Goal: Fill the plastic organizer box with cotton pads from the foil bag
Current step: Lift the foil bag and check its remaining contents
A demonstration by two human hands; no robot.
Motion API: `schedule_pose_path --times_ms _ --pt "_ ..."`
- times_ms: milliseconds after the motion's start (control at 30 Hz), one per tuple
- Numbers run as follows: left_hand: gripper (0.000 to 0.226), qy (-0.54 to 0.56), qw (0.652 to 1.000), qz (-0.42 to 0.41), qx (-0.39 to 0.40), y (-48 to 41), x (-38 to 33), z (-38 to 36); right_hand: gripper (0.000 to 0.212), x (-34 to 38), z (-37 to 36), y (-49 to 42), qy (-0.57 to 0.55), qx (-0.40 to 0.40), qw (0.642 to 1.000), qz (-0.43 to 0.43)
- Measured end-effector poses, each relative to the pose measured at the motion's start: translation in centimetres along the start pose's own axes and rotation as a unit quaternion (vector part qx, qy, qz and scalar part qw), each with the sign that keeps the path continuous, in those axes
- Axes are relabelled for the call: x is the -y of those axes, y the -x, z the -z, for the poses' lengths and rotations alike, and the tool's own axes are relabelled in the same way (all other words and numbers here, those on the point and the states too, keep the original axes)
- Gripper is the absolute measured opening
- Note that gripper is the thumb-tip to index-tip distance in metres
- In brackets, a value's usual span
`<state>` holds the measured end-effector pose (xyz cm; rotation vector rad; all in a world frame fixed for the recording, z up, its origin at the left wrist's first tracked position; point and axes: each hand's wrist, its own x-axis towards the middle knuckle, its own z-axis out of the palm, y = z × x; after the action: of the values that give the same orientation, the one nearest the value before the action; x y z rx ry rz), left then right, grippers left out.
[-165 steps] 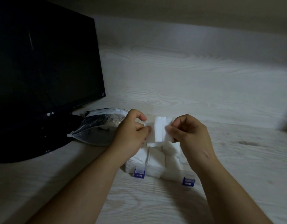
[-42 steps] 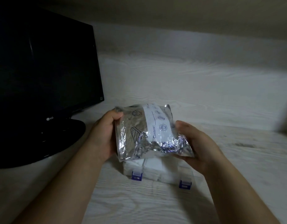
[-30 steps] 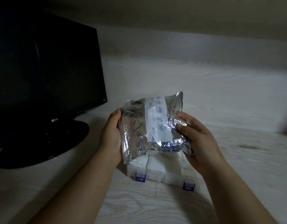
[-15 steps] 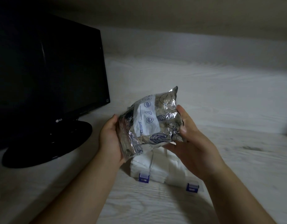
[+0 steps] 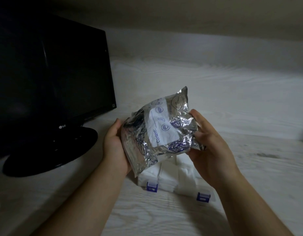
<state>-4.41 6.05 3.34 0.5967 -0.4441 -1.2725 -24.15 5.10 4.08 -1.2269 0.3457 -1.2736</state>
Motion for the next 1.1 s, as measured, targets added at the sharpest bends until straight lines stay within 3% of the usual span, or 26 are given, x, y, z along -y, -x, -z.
schedule_pose_path --times_ms 567,733,933,1100 --pt "0.058 0.021 0.999 0.019 0.024 -0.52 0.35 0.56 0.062 0.16 -0.55 -0.07 -0.029 -0.019 0.999 0.023" --pt "0.037 0.030 0.999 -0.002 0.025 -0.96 0.51 0.78 0.060 0.24 -0.47 -0.14 -0.018 -0.014 0.999 0.031" --pt "0.055 0.013 0.999 0.030 0.015 -0.78 0.40 0.69 0.062 0.13 -0.43 -0.16 -0.016 -0.001 0.999 0.038" --pt "0.054 0.012 0.999 0.049 0.001 -0.85 0.38 0.66 0.063 -0.04 -0.30 -0.28 -0.019 0.004 0.999 0.041"
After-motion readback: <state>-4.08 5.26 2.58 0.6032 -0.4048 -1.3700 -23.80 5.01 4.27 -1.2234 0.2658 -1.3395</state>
